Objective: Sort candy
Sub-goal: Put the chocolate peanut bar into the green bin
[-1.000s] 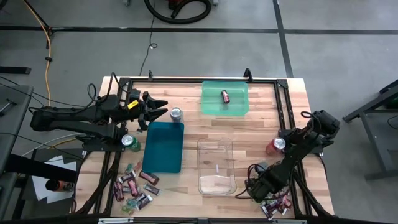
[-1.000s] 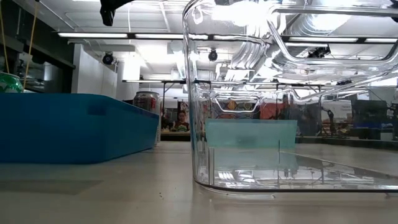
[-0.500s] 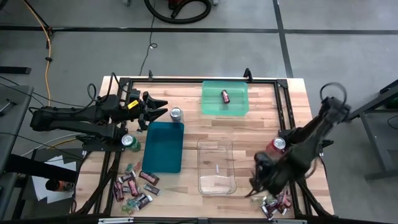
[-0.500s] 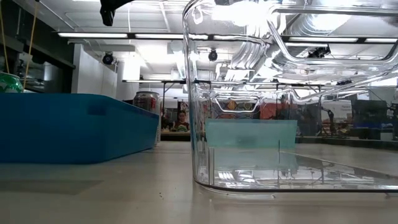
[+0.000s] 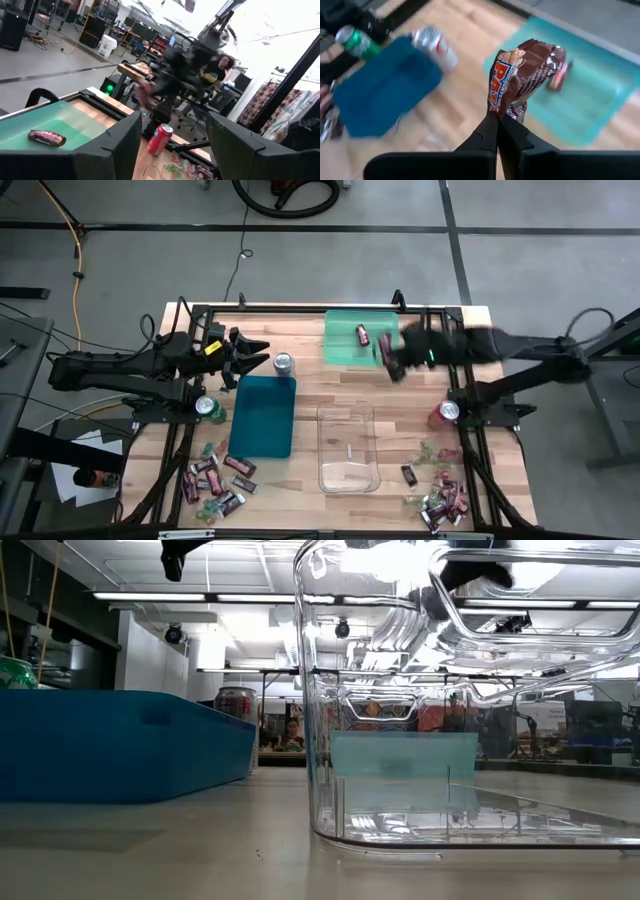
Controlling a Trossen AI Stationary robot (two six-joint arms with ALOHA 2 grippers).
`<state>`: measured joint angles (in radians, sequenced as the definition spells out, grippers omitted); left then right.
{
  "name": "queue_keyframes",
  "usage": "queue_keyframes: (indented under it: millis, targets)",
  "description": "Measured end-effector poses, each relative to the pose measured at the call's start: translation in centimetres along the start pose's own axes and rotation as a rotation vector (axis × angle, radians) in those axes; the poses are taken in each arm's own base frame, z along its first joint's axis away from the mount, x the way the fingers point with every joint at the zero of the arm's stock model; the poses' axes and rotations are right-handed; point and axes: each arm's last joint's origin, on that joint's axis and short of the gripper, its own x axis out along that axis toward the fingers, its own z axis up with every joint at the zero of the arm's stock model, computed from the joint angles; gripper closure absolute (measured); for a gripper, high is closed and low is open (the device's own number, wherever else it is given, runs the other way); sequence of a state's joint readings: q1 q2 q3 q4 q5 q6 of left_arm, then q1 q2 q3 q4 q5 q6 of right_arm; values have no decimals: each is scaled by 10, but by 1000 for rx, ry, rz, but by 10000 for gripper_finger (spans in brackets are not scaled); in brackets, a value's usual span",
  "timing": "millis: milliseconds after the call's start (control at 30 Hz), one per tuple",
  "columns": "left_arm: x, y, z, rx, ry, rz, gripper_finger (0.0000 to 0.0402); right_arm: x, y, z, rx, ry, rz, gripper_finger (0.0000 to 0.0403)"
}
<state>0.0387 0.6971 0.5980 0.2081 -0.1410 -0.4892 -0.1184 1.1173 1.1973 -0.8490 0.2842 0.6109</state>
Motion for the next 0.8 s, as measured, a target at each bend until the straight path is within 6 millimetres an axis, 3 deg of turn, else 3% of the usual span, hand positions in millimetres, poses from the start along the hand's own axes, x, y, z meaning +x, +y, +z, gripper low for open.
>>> queue_keyframes:
  millis: [167,300,533,800]
  targets:
    - [0,0,0,-1,0,0,196,56,-44,39,5,75,-20,403]
    - [0,0,0,-1,0,0,196,105,-67,53,-24,246,-99,403]
    - [0,0,0,-8,0,1,196,168,-105,47,-36,537,-281,403]
    - [0,0,0,-7,0,1,196,205,-124,38,24,591,-315,403]
